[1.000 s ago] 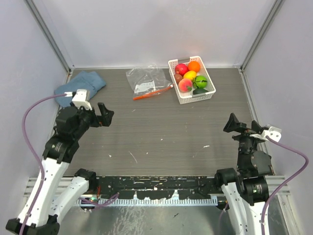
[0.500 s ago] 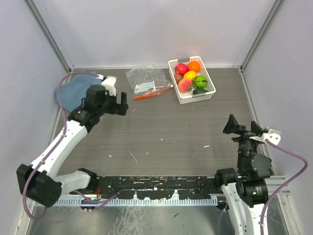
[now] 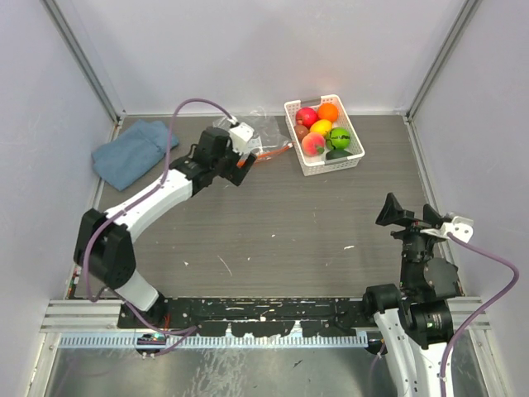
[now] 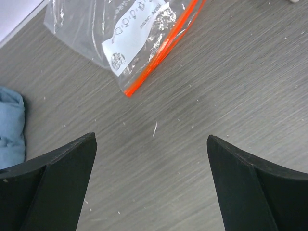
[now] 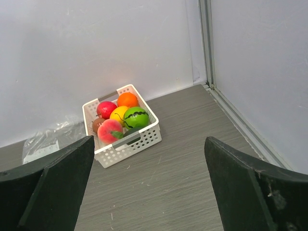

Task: Place the food in the zip-top bag and seal the zipper
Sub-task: Pick up the zipper food storage bag at the center of the board.

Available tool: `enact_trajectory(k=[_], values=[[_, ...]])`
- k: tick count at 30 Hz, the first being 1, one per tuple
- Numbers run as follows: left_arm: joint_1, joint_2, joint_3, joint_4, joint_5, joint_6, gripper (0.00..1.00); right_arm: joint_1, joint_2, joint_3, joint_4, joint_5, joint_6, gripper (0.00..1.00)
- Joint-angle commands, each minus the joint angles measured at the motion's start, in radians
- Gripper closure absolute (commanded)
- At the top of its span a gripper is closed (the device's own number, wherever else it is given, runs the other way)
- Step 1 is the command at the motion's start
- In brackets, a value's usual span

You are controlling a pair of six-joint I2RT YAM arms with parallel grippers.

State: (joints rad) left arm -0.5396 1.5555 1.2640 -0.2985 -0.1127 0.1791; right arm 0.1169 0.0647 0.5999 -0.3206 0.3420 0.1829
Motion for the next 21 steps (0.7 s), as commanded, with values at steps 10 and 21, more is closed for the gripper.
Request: enact_trajectory(k=[10, 21], values=[[-0.052, 0.310, 0.177, 0.224, -0.101, 0.286, 0.00, 0.005, 0.050, 0.021, 0.038, -0.014, -0.014, 0.00], [-0.057, 0.561, 0.339, 0.250, -0.184, 0.374, 0.15, 0.004, 0.071, 0.016, 0.040, -0.022, -0.026, 0.00]])
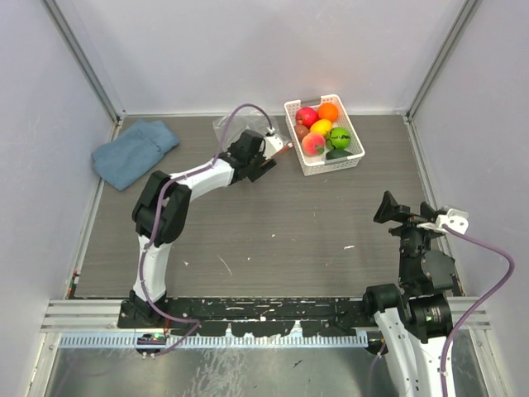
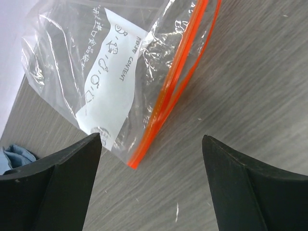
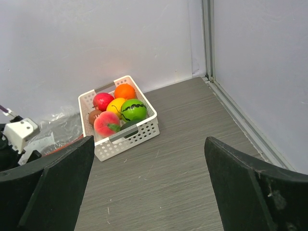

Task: Place the food in the zip-top bag and seal the zipper
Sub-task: Pick up the zipper food storage bag at the center of the board.

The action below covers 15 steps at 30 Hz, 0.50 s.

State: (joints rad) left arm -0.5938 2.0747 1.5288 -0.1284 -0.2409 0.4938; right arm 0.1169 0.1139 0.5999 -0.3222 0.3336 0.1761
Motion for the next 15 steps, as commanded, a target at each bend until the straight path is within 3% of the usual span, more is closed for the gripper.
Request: enact_trajectory(k=[1, 7, 15], values=[[-0.003, 0.056, 0.083, 0.090, -0.068, 0.068, 0.17, 0.004, 0.025, 0.016, 0.041, -0.013, -0.019, 0.00], [-0.003, 0.152, 0.154, 0.100, -0.097, 0.131, 0.26, 0.004, 0.033, 0.017, 0.043, -0.025, -0.020, 0.00], [-0.003, 0.170, 0.187, 0.090, -0.118, 0.131, 0.63, 0.003, 0.046, 0.018, 0.043, -0.052, -0.021, 0.00]])
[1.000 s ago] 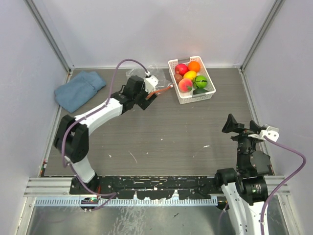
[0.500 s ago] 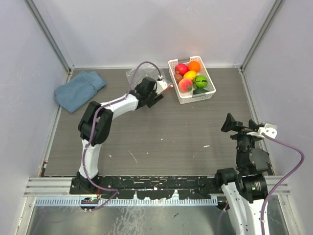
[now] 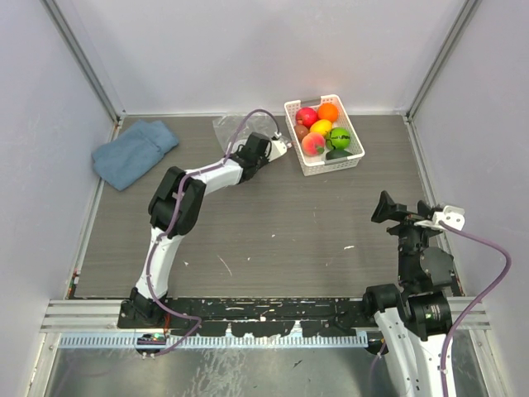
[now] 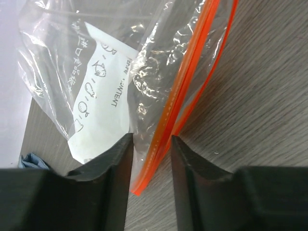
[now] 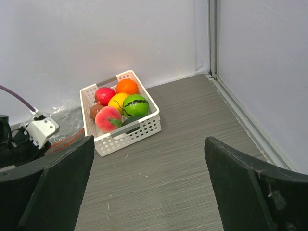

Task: Place the food in the zip-top bag and seal the zipper
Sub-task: Pick up the zipper food storage bag at the center of the board.

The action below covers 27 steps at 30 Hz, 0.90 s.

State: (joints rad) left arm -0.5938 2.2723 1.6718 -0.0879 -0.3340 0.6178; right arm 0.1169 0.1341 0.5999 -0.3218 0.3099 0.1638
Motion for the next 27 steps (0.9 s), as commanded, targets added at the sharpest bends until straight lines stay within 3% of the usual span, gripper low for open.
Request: enact_trajectory(k=[1, 8, 16, 27], values=[[-0.002, -0.040, 0.037, 0.050, -0.022, 0.000, 0.69, 0.004, 0.028, 0.019, 0.043, -0.035, -0.008, 0.00], [-0.003, -0.146, -0.047, 0.042, -0.019, -0.093, 0.99, 0.004, 0.071, 0.039, 0.035, -0.125, 0.018, 0.00], [-0.003, -0.330, -0.179, 0.043, -0.055, -0.280, 1.00, 0.004, 0.231, 0.123, -0.022, -0.289, 0.044, 0.00], [-0.012, -0.637, -0.341, -0.173, -0.110, -0.784, 1.00, 0.010, 0.466, 0.160, 0.048, -0.608, 0.053, 0.00]])
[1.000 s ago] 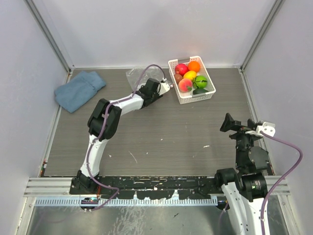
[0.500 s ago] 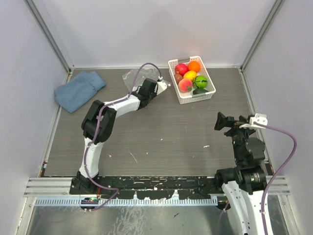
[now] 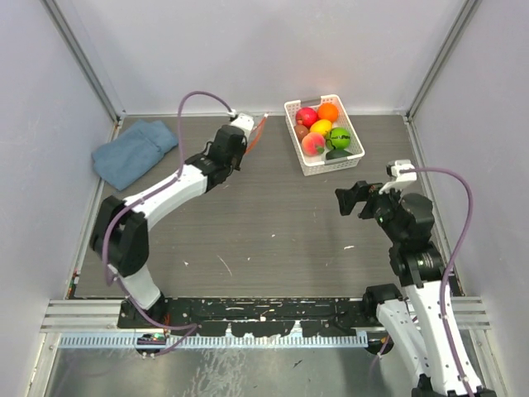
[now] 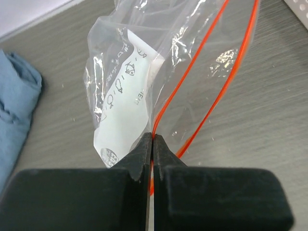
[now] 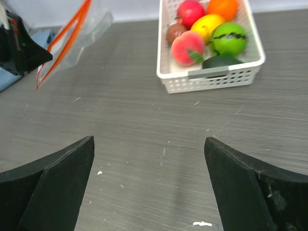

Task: Place the food in the zip-top bag and seal the zipper
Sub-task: Pick up the zipper food storage bag at the center of the board, then open the zipper of the food storage bag.

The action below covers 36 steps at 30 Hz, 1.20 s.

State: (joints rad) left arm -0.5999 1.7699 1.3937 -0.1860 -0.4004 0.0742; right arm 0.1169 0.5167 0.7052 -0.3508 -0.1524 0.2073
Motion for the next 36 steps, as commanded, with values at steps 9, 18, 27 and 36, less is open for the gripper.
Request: enact_trajectory(k=[9, 18, 27, 36], values=[[-0.021, -0.358, -0.160, -0.243, -0.018, -0.595, 1.00, 0.181, 0.265, 0.034, 0.253, -0.141, 0.097, 0.00], [-0.077, -0.470, -0.247, -0.265, 0.017, -0.715, 1.00, 0.403, 0.444, -0.006, 0.493, 0.043, 0.221, 0.04], [-0.158, -0.527, -0.298, -0.270, 0.011, -0.826, 1.00, 0.541, 0.584, 0.042, 0.660, 0.190, 0.327, 0.06], [-0.242, -0.533, -0.300, -0.236, -0.040, -0.854, 1.00, 0.596, 0.726, 0.066, 0.807, 0.193, 0.404, 0.11]])
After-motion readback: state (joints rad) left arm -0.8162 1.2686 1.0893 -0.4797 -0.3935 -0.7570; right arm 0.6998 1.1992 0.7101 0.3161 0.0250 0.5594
